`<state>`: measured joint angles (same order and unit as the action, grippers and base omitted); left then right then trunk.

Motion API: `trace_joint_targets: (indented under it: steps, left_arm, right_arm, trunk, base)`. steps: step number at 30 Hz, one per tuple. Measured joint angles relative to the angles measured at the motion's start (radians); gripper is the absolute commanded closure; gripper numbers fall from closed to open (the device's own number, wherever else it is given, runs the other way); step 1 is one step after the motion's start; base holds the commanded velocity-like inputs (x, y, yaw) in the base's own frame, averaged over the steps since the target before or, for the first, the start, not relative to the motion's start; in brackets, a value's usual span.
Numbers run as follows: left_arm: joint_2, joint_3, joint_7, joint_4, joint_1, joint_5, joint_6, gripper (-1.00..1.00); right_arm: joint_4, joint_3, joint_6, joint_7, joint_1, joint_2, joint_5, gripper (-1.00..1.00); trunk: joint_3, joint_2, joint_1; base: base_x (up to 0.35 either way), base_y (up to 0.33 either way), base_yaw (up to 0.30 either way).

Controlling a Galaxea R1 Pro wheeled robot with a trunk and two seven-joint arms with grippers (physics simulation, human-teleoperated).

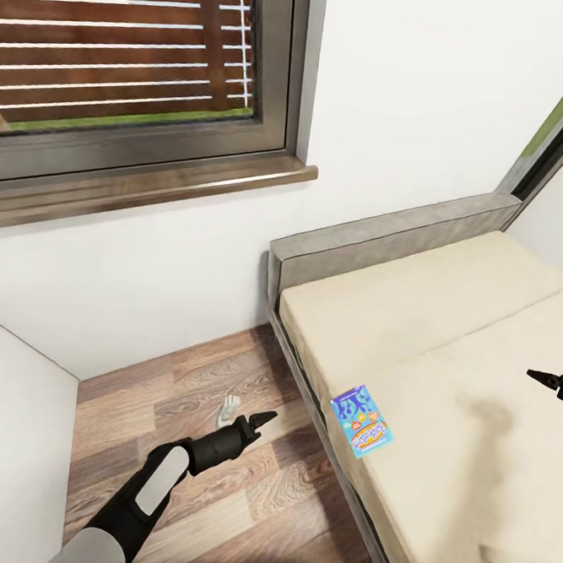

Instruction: Put all the toys in the child's room - the three board games (two on the bed and one on the table), the two jigsaw puzzles on the table, and the tennis ball on the table - inside the toy box on the table in the child's room.

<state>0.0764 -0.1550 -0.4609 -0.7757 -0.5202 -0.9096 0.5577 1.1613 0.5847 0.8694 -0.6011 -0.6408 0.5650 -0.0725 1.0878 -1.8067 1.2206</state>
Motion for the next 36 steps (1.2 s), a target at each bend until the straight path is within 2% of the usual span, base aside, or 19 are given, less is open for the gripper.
trace_joint_targets:
  steps: [10, 23, 36]
  left_arm:
    - [0.005, 0.000, -0.003, 0.002, -0.019, 0.003, 0.000, -1.00]
    - [0.006, -0.001, -0.004, 0.013, -0.025, 0.004, 0.000, -1.00]
    - [0.006, -0.001, -0.008, 0.034, -0.027, 0.003, -0.001, -1.00]
  right_arm:
    - [0.005, 0.000, 0.001, 0.000, 0.000, 0.000, 0.000, -1.00]
    - [0.014, 0.003, 0.001, 0.000, 0.000, 0.003, 0.000, -1.00]
    - [0.016, 0.039, 0.003, -0.001, 0.000, 0.002, -0.001, -1.00]
  trunk:
    - [0.000, 0.000, 0.000]
    - [0.000, 0.000, 0.000]
    - [0.000, 0.000, 0.000]
  base:
    - [0.000, 0.000, -0.045]
    - [0.000, 0.000, -0.201]
    - [0.000, 0.000, -0.079]
